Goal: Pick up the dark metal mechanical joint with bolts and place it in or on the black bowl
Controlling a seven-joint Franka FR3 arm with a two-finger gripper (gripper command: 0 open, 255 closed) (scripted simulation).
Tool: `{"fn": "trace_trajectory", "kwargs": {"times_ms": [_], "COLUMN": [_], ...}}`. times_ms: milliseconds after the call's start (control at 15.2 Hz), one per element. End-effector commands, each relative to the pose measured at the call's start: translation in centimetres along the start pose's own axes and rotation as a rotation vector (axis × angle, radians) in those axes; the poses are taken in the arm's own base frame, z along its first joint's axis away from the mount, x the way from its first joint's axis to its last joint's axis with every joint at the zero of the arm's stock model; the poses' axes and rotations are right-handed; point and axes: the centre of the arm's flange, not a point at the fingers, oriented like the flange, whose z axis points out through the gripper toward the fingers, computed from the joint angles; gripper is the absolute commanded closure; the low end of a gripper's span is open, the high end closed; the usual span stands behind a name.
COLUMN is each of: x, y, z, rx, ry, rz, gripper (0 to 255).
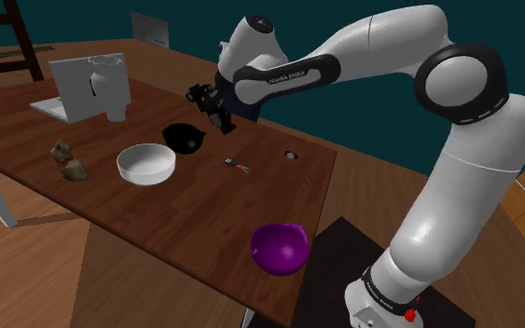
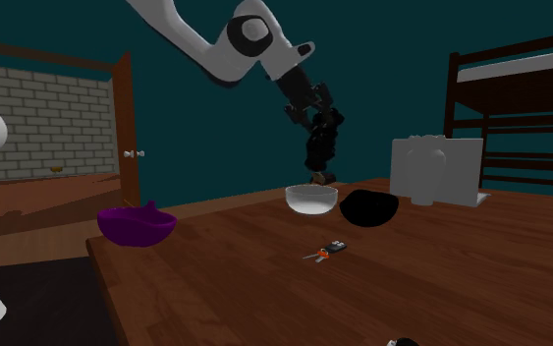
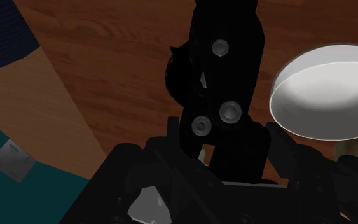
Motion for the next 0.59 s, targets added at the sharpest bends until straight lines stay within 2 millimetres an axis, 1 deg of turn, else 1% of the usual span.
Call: {"fn": "trace_trajectory", "kwargs": {"times_ms": [0, 528], "x": [2.3, 10.9], "y": [0.7, 4.3], "z": [1.4, 6.5], "rx": [-0.001, -0.001], "ry": [0.001, 0.001], "rz": [0.001, 0.001], "gripper": [255, 255]}}
